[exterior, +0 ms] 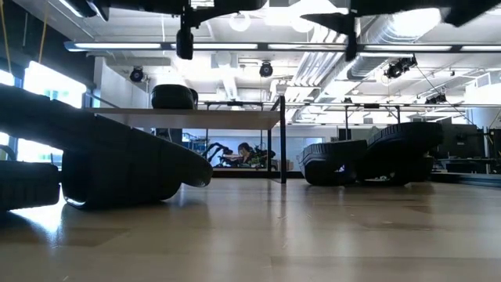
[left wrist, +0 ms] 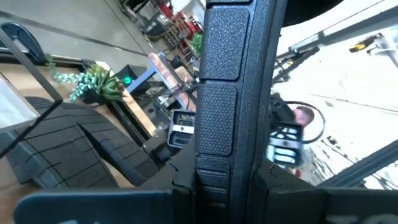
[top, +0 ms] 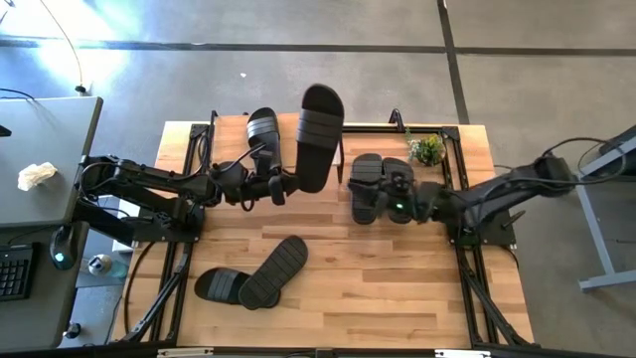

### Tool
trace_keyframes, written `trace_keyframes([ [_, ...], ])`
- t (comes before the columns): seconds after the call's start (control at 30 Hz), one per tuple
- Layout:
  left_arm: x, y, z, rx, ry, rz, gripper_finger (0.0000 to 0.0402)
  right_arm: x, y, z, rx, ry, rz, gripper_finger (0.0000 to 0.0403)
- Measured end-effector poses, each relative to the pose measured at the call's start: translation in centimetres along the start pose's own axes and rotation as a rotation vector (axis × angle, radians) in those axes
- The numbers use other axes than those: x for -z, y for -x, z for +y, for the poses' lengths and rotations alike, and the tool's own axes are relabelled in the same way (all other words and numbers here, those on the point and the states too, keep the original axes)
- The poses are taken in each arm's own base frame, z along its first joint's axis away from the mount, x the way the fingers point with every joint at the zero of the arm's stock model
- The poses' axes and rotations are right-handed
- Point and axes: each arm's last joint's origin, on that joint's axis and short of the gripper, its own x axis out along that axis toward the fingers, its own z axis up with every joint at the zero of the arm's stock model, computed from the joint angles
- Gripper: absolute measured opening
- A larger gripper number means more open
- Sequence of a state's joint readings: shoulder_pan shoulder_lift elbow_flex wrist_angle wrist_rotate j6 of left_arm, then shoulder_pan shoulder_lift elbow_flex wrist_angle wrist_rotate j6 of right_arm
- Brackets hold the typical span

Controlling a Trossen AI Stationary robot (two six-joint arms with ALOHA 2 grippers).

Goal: Pick and place slides into the shelf
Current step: Put the black slipper on the shelf

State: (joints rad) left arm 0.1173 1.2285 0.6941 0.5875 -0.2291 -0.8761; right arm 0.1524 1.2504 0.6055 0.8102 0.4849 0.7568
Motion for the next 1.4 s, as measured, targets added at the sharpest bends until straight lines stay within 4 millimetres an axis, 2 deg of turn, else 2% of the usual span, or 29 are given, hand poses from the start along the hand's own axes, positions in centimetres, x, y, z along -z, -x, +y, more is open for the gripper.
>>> trace_keyframes([
  [0.17, -0.1, 0.0, -0.1, 0.003, 0.003, -0.019, 0.0057, -1.0, -3.8, 0.0, -0.011, 0.05, 0.035, 0.0138],
  [0.37, -0.3, 0.1, -0.1, -0.008, 0.008, -0.051, 0.0057, -1.5, -6.0, 0.3, -0.065, 0.055, 0.083, 0.0138],
  [0.57, -0.1, 0.0, -0.1, -0.012, 0.005, -0.04, 0.0057, -1.3, -6.2, 0.5, -0.092, 0.074, 0.124, 0.0138],
  [1.13, -0.2, 0.0, -0.1, -0.017, 0.005, -0.048, 0.0058, -1.8, -6.3, 0.2, -0.07, 0.042, 0.089, 0.0137],
  [1.4, -0.2, 0.0, 0.0, -0.02, 0.004, -0.048, 0.0058, -2.3, -6.6, -0.3, -0.072, 0.028, 0.091, 0.0114],
])
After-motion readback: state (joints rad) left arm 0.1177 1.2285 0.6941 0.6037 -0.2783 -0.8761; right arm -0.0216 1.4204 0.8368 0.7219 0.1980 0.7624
